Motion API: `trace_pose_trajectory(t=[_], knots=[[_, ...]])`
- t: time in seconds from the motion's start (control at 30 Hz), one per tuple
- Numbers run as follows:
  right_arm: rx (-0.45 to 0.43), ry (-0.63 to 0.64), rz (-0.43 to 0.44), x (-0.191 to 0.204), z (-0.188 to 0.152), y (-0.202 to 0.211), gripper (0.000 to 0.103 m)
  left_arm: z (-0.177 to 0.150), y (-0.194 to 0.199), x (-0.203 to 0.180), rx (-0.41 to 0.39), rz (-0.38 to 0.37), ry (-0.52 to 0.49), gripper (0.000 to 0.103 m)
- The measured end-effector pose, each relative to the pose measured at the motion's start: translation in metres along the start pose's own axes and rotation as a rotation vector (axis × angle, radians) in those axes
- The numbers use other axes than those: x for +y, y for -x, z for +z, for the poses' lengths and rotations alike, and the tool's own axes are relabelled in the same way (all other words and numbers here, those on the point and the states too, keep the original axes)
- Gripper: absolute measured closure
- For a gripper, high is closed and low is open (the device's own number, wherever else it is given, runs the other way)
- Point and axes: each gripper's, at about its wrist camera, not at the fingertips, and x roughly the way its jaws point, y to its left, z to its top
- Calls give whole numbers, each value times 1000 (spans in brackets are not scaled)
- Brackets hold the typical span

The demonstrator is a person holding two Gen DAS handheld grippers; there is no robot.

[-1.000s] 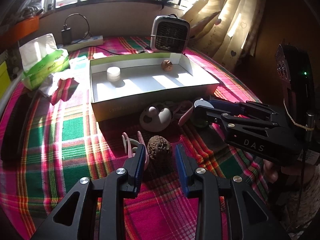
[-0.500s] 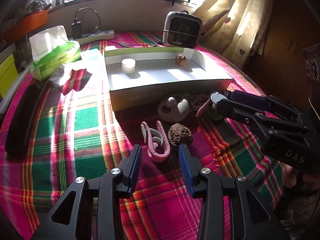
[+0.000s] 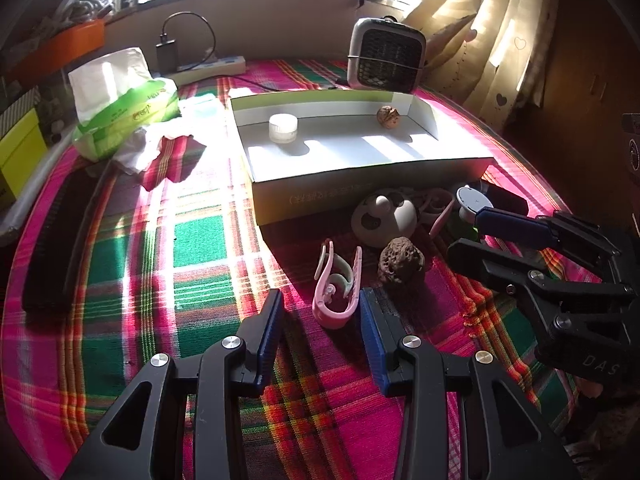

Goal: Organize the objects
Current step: 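Grasp the pink plastic clip with the left tool while the right tool grasps another walnut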

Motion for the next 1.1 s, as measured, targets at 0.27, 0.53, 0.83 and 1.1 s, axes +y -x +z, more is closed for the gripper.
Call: trace_pose_trajectory(t=[0.27,0.53,0.83,1.1], knots=[[28,2,18,3,-2,-6,56,12,-11,-5,3,20,-60,67],[61,20,50,11,-3,-15,56,11,-10,4,-7,31,-32,80],[98,24,66,18,0,-28,55,6,-5,17,-13,44,22,82],[114,27,62,26,5,-40,55,4,-3,25,-17,48,57,82]])
